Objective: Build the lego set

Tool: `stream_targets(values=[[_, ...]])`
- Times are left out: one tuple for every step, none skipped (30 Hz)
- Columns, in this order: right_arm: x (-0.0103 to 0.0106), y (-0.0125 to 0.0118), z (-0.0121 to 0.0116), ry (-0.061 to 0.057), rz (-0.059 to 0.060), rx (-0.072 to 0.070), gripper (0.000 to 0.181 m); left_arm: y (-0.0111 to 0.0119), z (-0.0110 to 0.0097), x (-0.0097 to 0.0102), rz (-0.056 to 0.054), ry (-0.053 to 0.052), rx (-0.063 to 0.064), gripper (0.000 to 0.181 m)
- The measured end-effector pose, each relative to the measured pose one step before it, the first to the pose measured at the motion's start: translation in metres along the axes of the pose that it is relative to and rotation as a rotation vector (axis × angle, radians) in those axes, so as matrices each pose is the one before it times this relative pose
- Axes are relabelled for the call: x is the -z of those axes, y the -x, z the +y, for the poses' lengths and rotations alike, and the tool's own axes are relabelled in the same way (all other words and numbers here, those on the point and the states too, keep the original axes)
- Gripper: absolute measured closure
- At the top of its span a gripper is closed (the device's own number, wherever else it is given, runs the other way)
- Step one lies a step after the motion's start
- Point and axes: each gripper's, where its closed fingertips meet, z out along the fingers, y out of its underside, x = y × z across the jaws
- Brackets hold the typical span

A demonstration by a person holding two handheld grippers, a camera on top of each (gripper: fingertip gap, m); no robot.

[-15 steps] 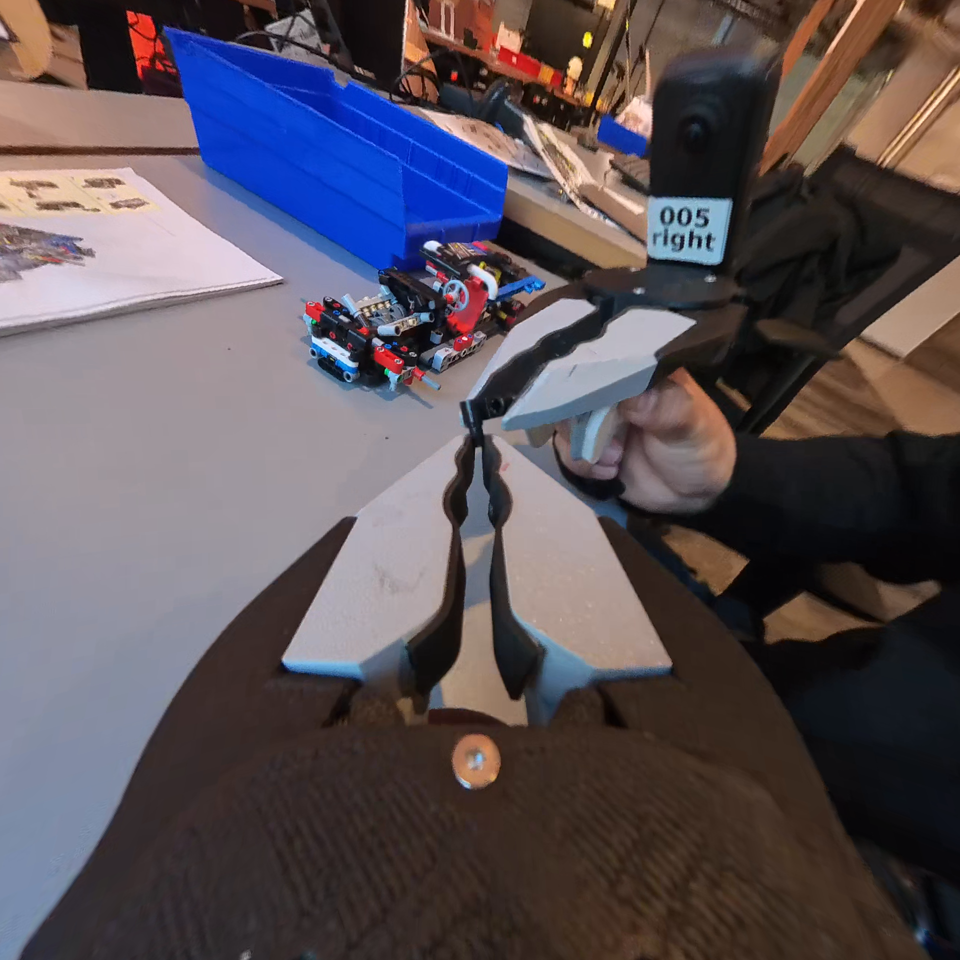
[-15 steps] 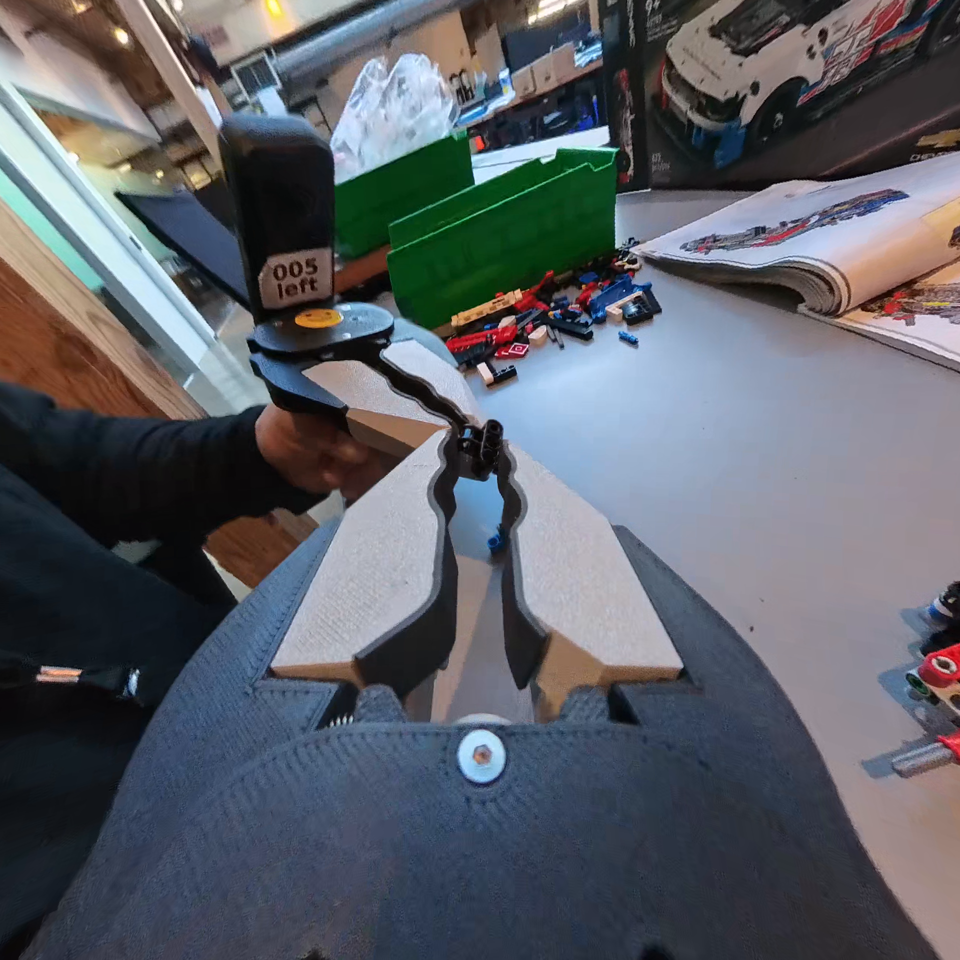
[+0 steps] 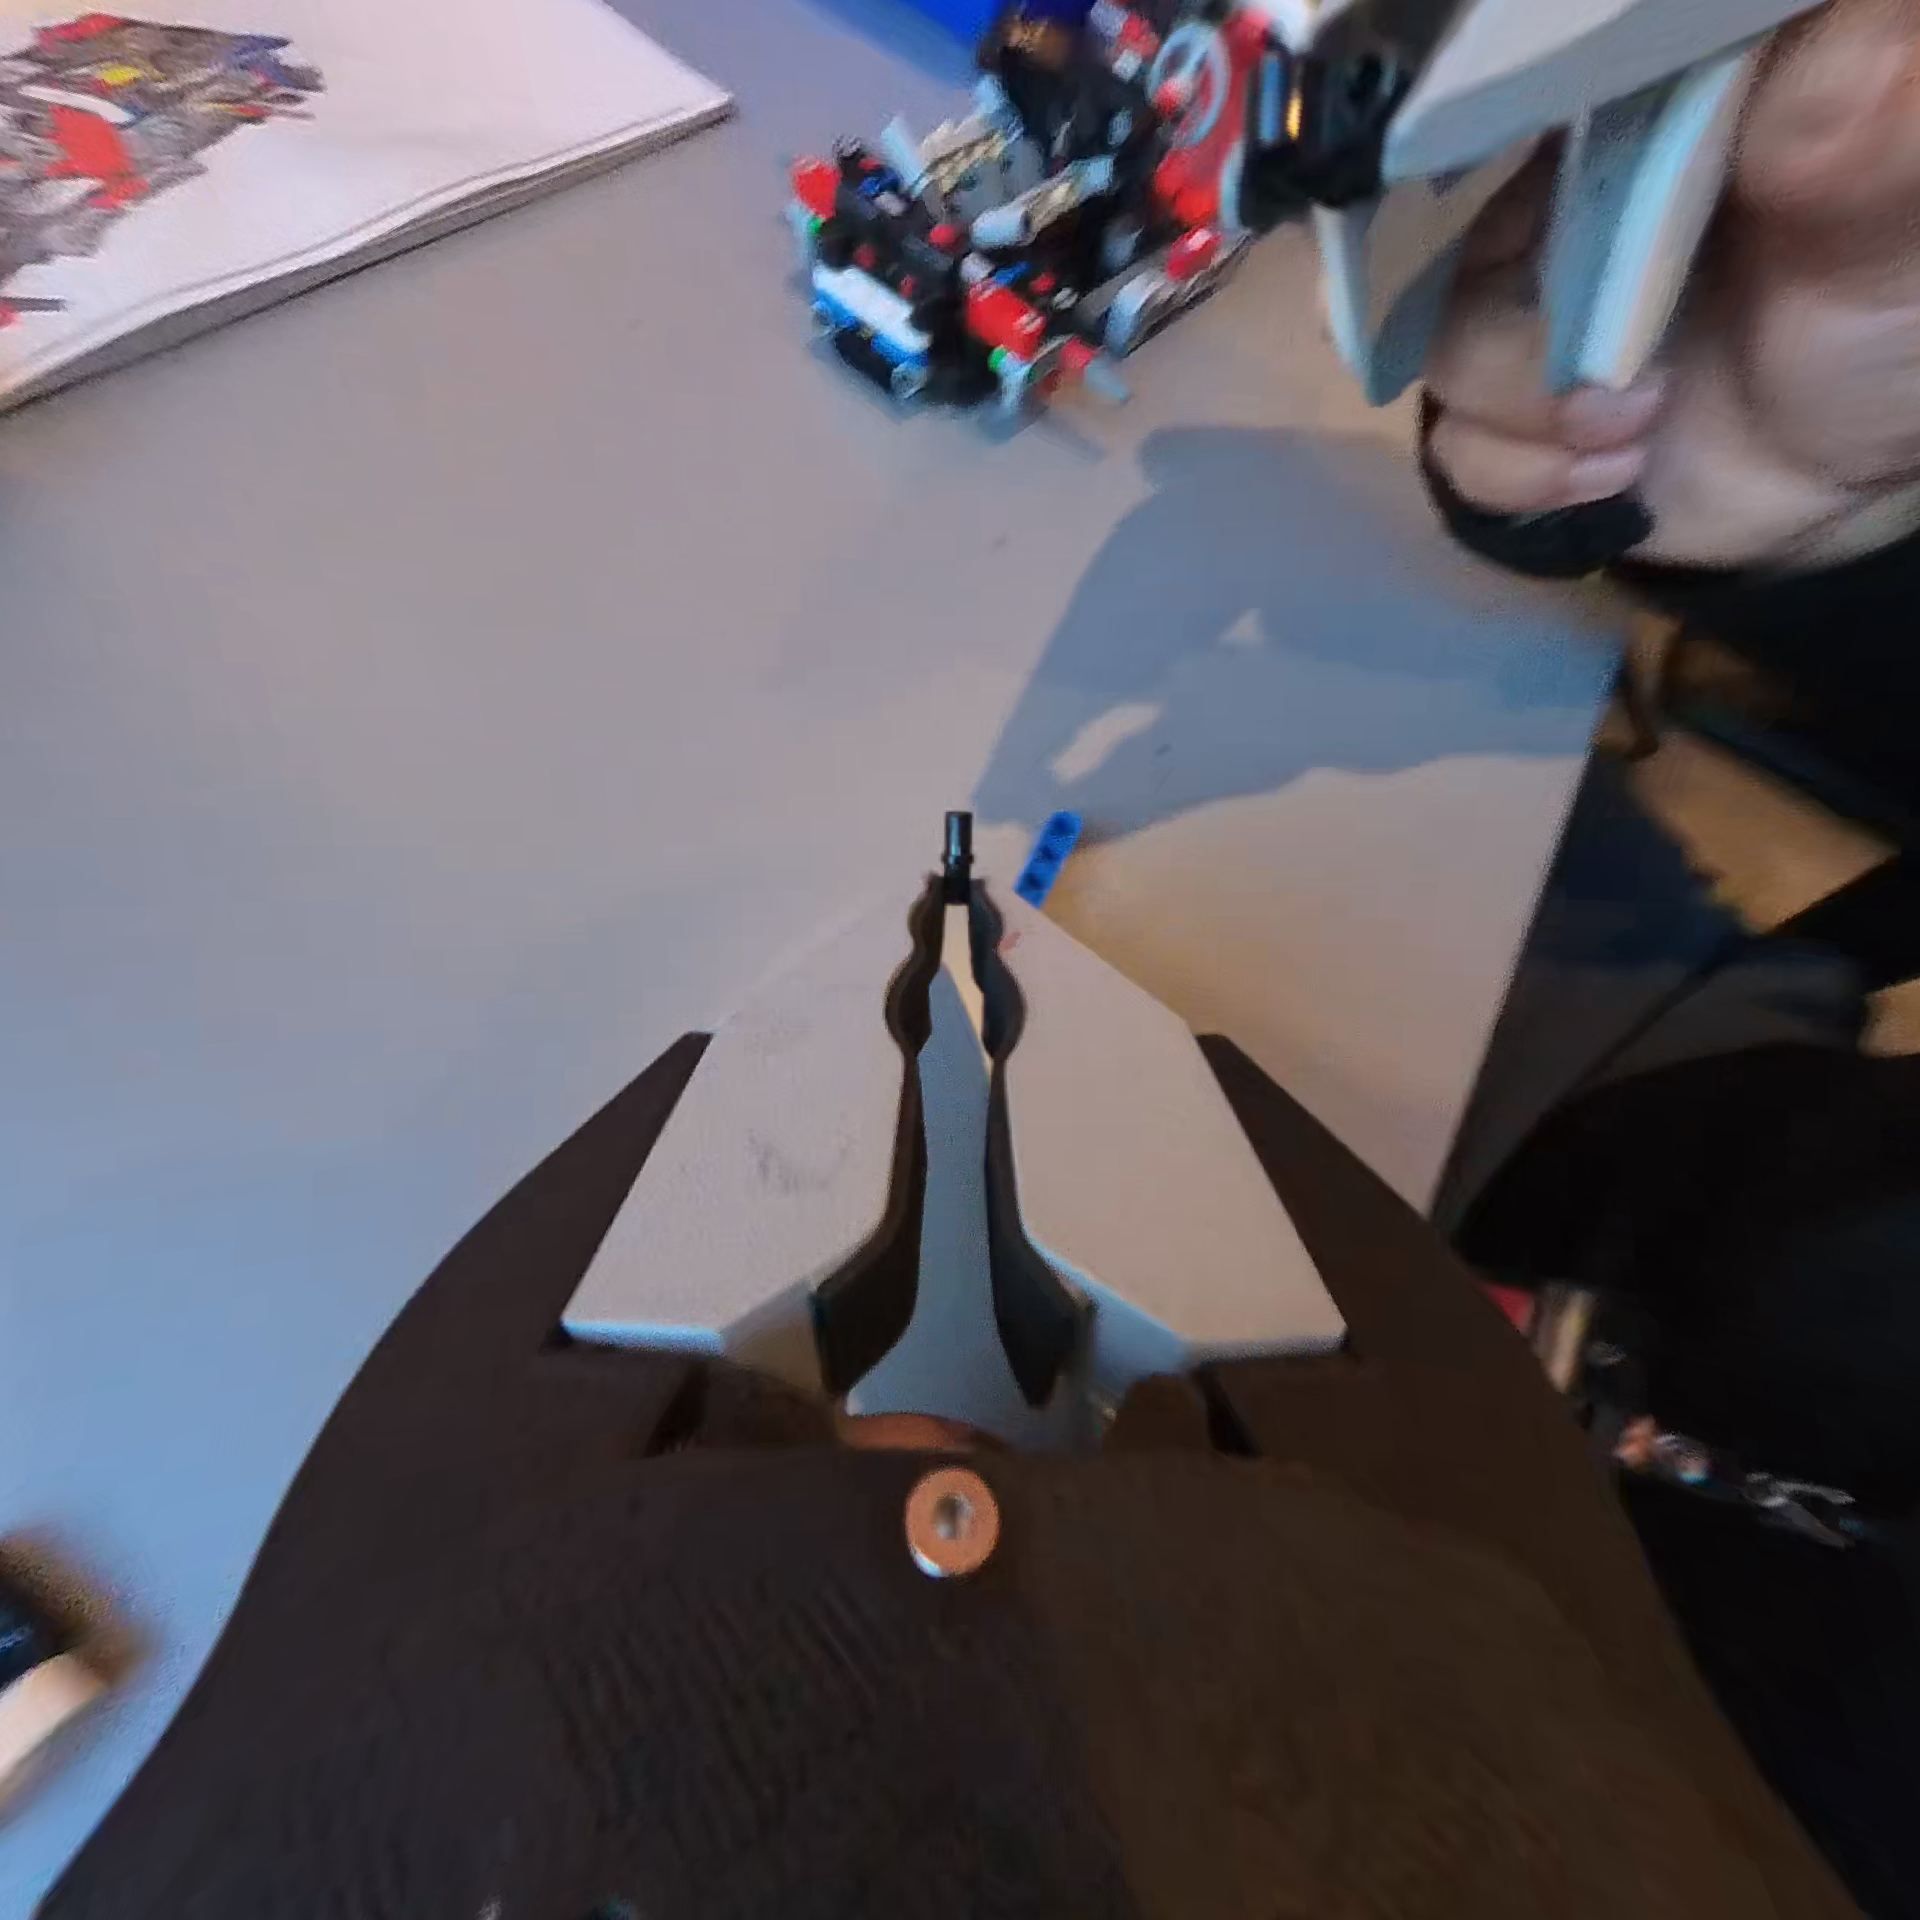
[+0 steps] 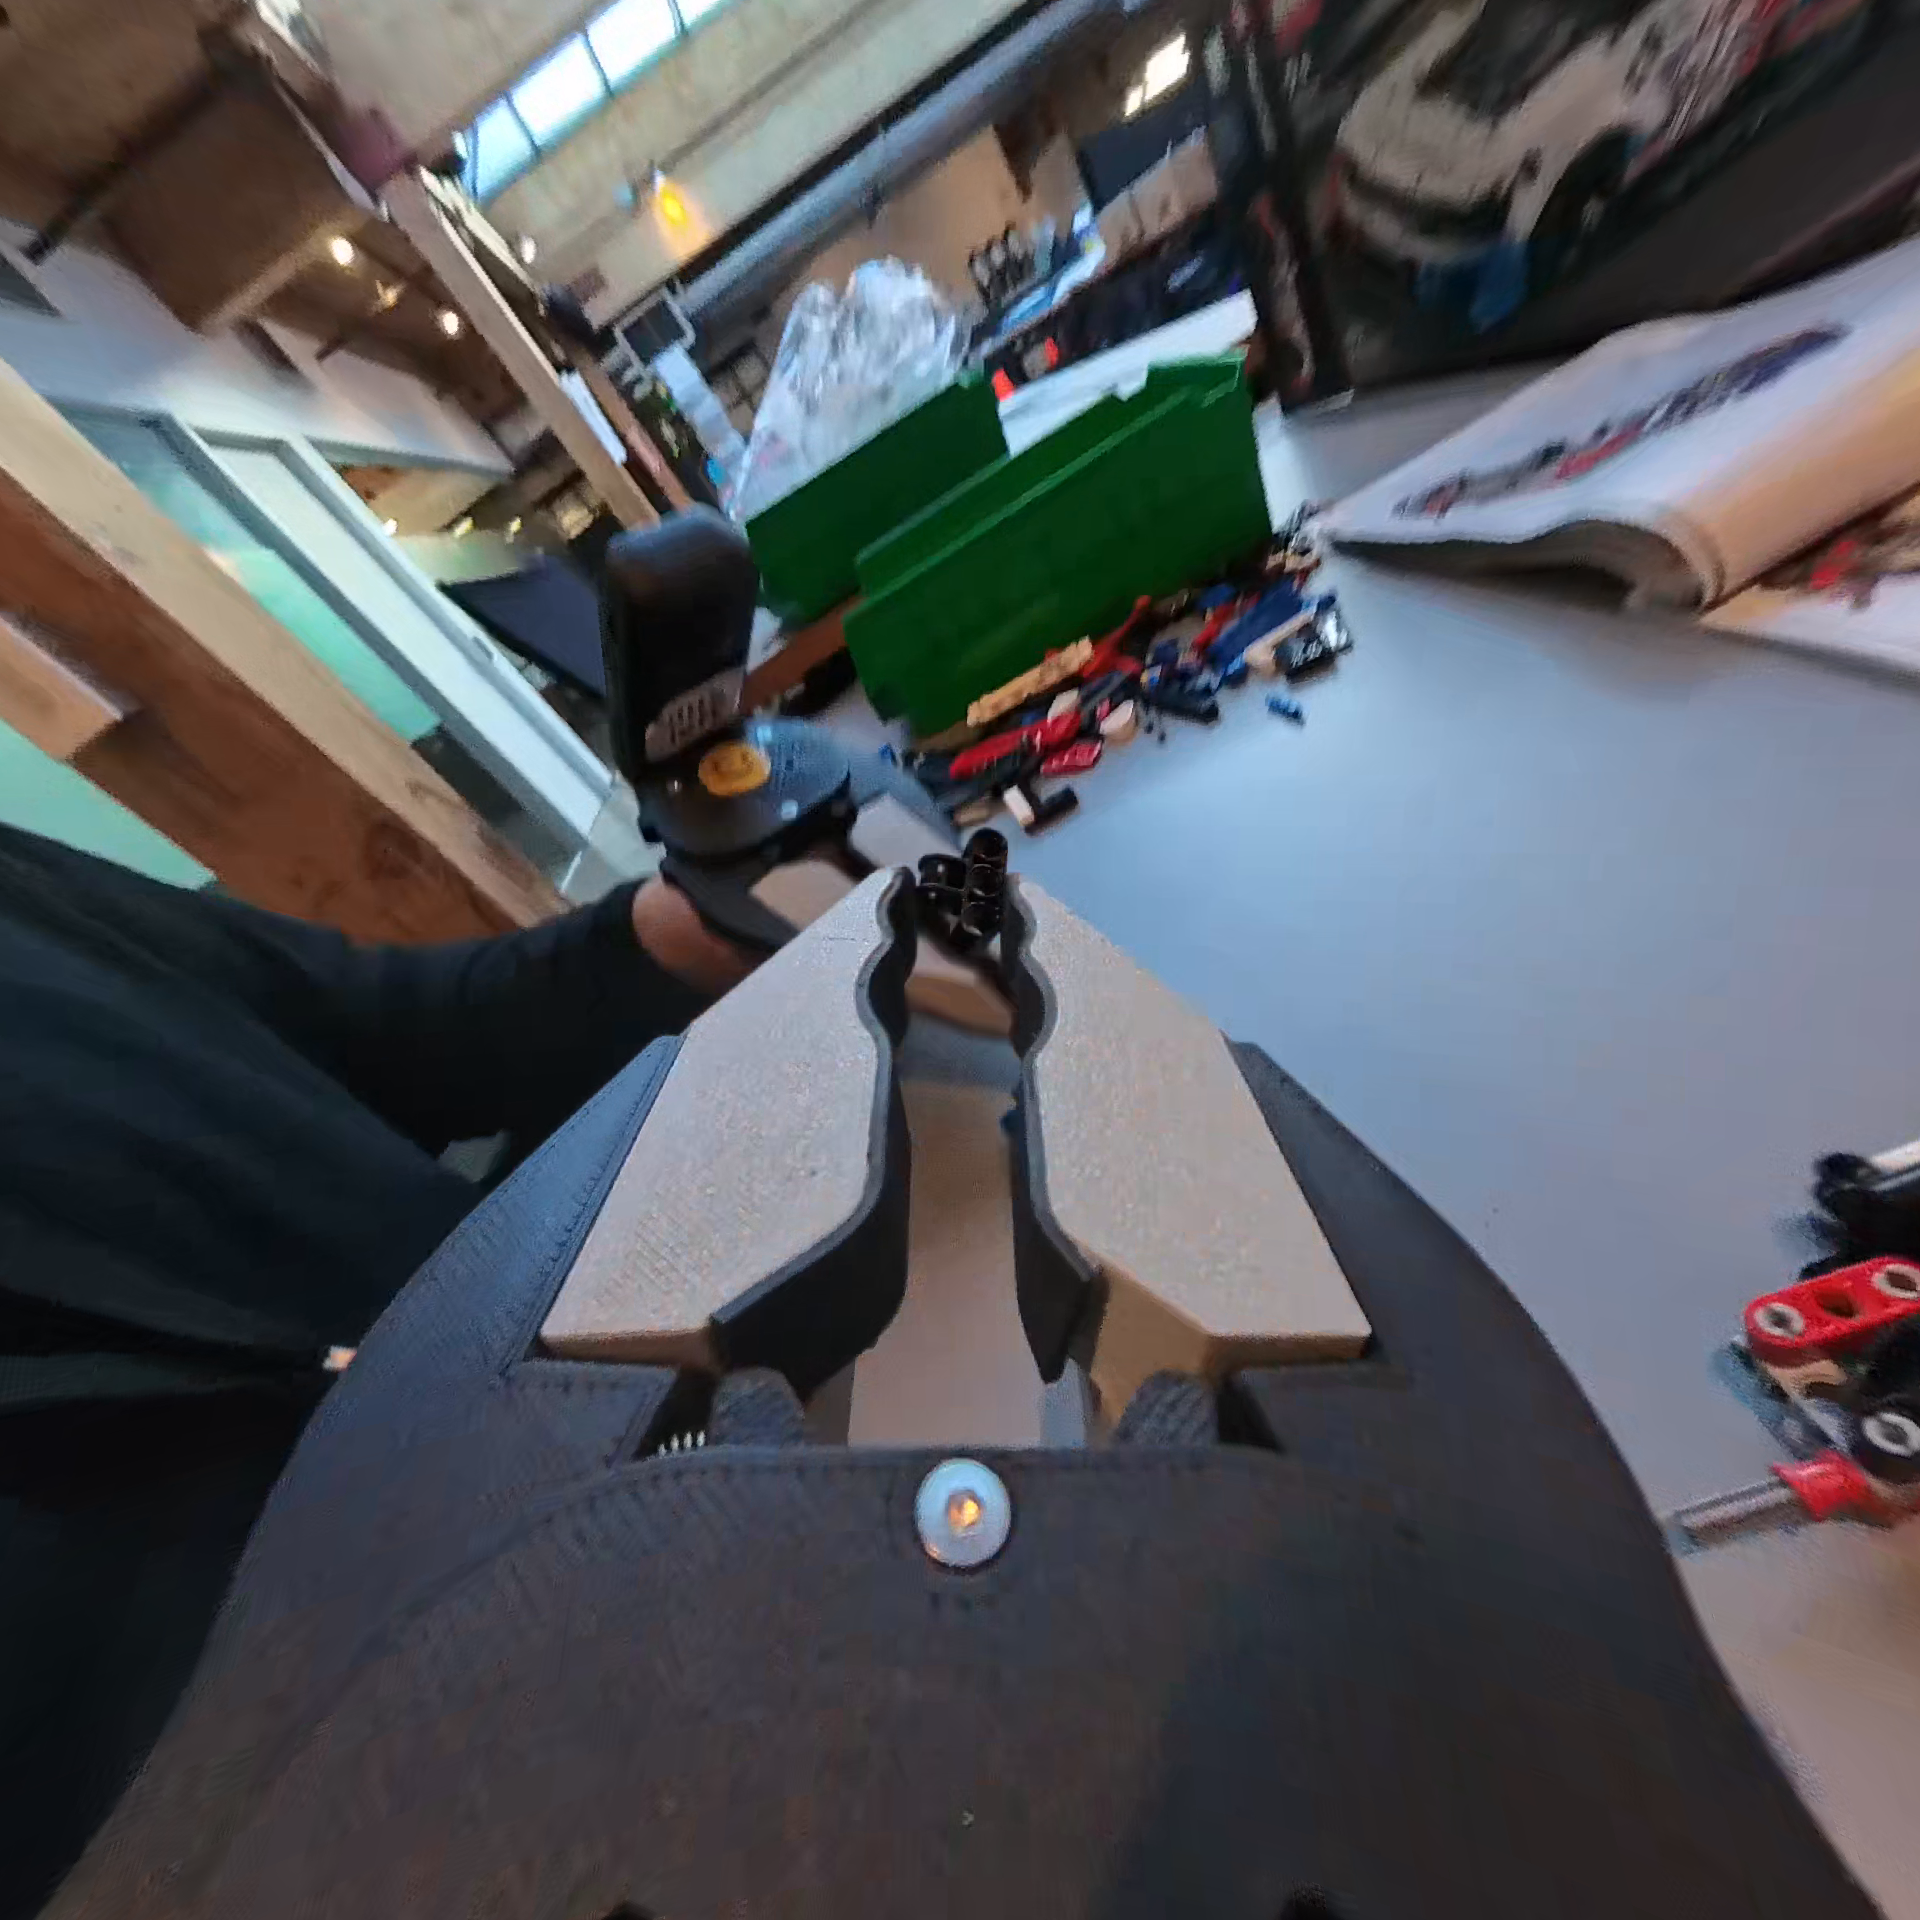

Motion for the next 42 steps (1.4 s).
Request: stream_targets(values=[[-0.00327,-0.00324,0.00857,0.0371,0.0066,0.0028,0.169,0.00502,-0.00061,0.00267,-0.0118,0.0061,-0.0358,0.180],[-0.00341,-0.00599,0.01052,0.0525,0.0289,0.0156,0.169,-0.00046,-0.00700,0.00361,0.0087,-0.0414,-0.0446,0.180],[-0.00354,-0.00678,0.01051,0.0547,0.0420,0.0260,0.169,-0.00221,-0.00828,0.00331,0.0095,-0.0570,-0.0486,0.180],[-0.00355,-0.00491,0.00828,0.0405,0.0349,0.0302,0.169,0.00170,-0.00098,0.00056,-0.0132,-0.0115,-0.0331,0.180],[-0.00316,-0.00293,0.00736,0.0381,0.0222,0.0234,0.169,0.00401,0.00894,-0.00221,-0.0197,0.0541,-0.0107,0.180],[-0.00290,-0.00319,0.00784,0.0476,0.0223,0.0173,0.169,0.00378,0.01344,-0.00353,-0.0138,0.0790,-0.0072,0.180],[-0.00226,-0.00423,0.00827,0.0551,0.0316,0.0234,0.168,0.00530,0.01302,-0.00363,-0.0259,0.0726,-0.0123,0.180],[-0.00188,-0.00351,0.00784,0.0556,0.0320,0.0322,0.168,0.00383,0.00984,-0.00283,-0.0193,0.0502,-0.0147,0.180],[-0.00160,-0.00056,0.00565,0.0425,0.0195,0.0375,0.168,0.00060,0.00227,-0.00047,0.0036,0.0068,0.0028,0.180],[-0.00126,0.00147,0.00276,0.0218,0.0109,0.0400,0.168,-0.00117,0.00070,0.00072,0.0212,0.0064,0.0220,0.180],[-0.00114,0.00209,0.00146,0.0114,0.0085,0.0365,0.168,0.00037,0.00084,0.00016,0.0138,0.0123,0.0264,0.180],[-0.00102,0.00007,0.00175,0.0129,0.0167,0.0251,0.168,0.00019,-0.00155,0.00065,0.0086,-0.0077,0.0056,0.180],[-0.00103,-0.00181,0.00280,0.0187,0.0215,0.0142,0.168,-0.00071,-0.00501,0.00144,0.0031,-0.0350,-0.0225,0.180],[-0.00086,-0.00237,0.00415,0.0237,0.0186,0.0082,0.168,-0.00101,-0.00688,0.00250,-0.0062,-0.0489,-0.0355,0.180],[-0.00035,-0.00351,0.00500,0.0254,0.0229,0.0062,0.168,-0.00033,-0.00483,0.00196,-0.0117,-0.0316,-0.0249,0.180],[-0.00006,-0.00384,0.00534,0.0238,0.0250,0.0087,0.168,-0.00270,-0.00298,0.00133,0.0032,-0.0183,-0.0216,0.180],[-0.00026,-0.00134,0.00497,0.0219,0.0099,0.0110,0.168,-0.00538,-0.00440,0.00127,0.0146,-0.0333,-0.0333,0.180],[-0.00011,0.00037,0.00330,0.0153,0.0007,0.0080,0.164,-0.00642,-0.00490,0.00117,0.0134,-0.0394,-0.0430,0.180],[0.00020,0.00068,0.00088,0.0044,0.0003,0.0079,0.160,-0.00610,-0.00365,0.00030,0.0088,-0.0301,-0.0458,0.180],[0.00068,0.00192,0.00024,0.0039,-0.0051,0.0119,0.152,-0.00442,-0.00147,-0.00063,0.0005,-0.0143,-0.0439,0.180],[0.00079,0.00128,0.00027,0.0089,-0.0024,0.0139,0.146,-0.00062,0.00108,-0.00132,-0.0174,0.0078,-0.0359,0.180],[0.00184,-0.00135,-0.00050,0.0046,0.0147,0.0147,0.145,0.00093,0.00099,-0.00111,-0.0217,0.0083,-0.0365,0.180],[0.00289,-0.00202,-0.00204,-0.0049,0.0168,0.0151,0.143,-0.00030,-0.00121,-0.00054,-0.0138,-0.0071,-0.0383,0.180],[0.00397,-0.00055,-0.00393,-0.0141,0.0049,0.0122,0.141,-0.00082,-0.00176,-0.00028,-0.0088,-0.0084,-0.0284,0.180],[0.00416,0.00043,-0.00588,-0.0235,-0.0026,0.0061,0.140,-0.00145,-0.00147,-0.00051,-0.0038,-0.0049,-0.0219,0.180],[0.00351,0.00179,-0.00644,-0.0255,-0.0132,0.0031,0.140,-0.00141,-0.00089,-0.00092,-0.0038,-0.0018,-0.0184,0.180],[0.00167,0.00155,-0.00401,-0.0103,-0.0141,0.0009,0.141,-0.00058,0.00063,-0.00124,-0.0064,0.0059,-0.0163,0.180],[0.00000,0.00019,-0.00057,0.0121,-0.0072,-0.0014,0.144,0.00015,0.00127,-0.00118,-0.0086,0.0101,-0.0143,0.180],[-0.00049,0.00083,-0.00171,0.0067,-0.0088,0.0016,0.147,-0.00146,-0.00013,-0.00067,0.0042,0.0012,-0.0130,0.180],[-0.00074,0.00336,-0.00618,-0.0243,-0.0173,0.0055,0.149,-0.00113,-0.00249,0.00011,0.0018,-0.0139,-0.0102,0.180],[-0.00130,0.00688,-0.00869,-0.0391,-0.0343,0.0082,0.152,-0.00021,-0.00412,0.00057,-0.0055,-0.0238,-0.0064,0.180],[-0.00239,0.00849,-0.00818,-0.0326,-0.0414,0.0087,0.156,-0.00014,-0.00379,0.00046,-0.0028,-0.0196,0.0016,0.180],[-0.00329,0.00637,-0.00620,-0.0211,-0.0300,0.0073,0.158,-0.00036,-0.00350,0.00042,0.0007,-0.0178,0.0053,0.180],[-0.00349,0.00428,-0.00425,-0.0127,-0.0199,0.0047,0.159,-0.00054,-0.00381,0.00064,0.0001,-0.0210,0.0031,0.180],[-0.00304,0.00340,-0.00287,-0.0088,-0.0192,0.0021,0.160,0.00002,-0.00316,0.00077,-0.0043,-0.0168,-0.0016,0.180],[-0.00233,0.00202,-0.00234,-0.0091,-0.0126,-0.0014,0.160,0.00062,-0.00194,0.00070,-0.0090,-0.0091,-0.0041,0.180],[-0.00185,0.00053,-0.00158,-0.0078,-0.0052,-0.0034,0.160,-0.00032,-0.00108,0.00037,-0.0017,-0.0036,-0.0024,0.180],[-0.00123,-0.00005,-0.00157,-0.0091,-0.0017,-0.0025,0.162,-0.00053,-0.00106,0.00043,0.0010,-0.0042,0.0000,0.180],[-0.00085,0.00008,-0.00114,-0.0086,-0.0023,0.0001,0.169,0.00020,-0.00187,0.00042,-0.0036,-0.0115,0.0007,0.180],[-0.00051,0.00058,-0.00067,-0.0028,-0.0044,0.0030,0.174,-0.00063,-0.00125,0.00010,0.0040,-0.0080,0.0053,0.180],[0.00000,0.00017,-0.00123,-0.0059,0.0003,0.0050,0.177,0.00011,0.00011,-0.00026,0.0019,0.0012,0.0111,0.180],[-0.00011,-0.00014,-0.00143,-0.0096,0.0042,0.0033,0.178,0.00159,-0.00022,-0.00018,-0.0074,-0.0023,0.0086,0.180]])
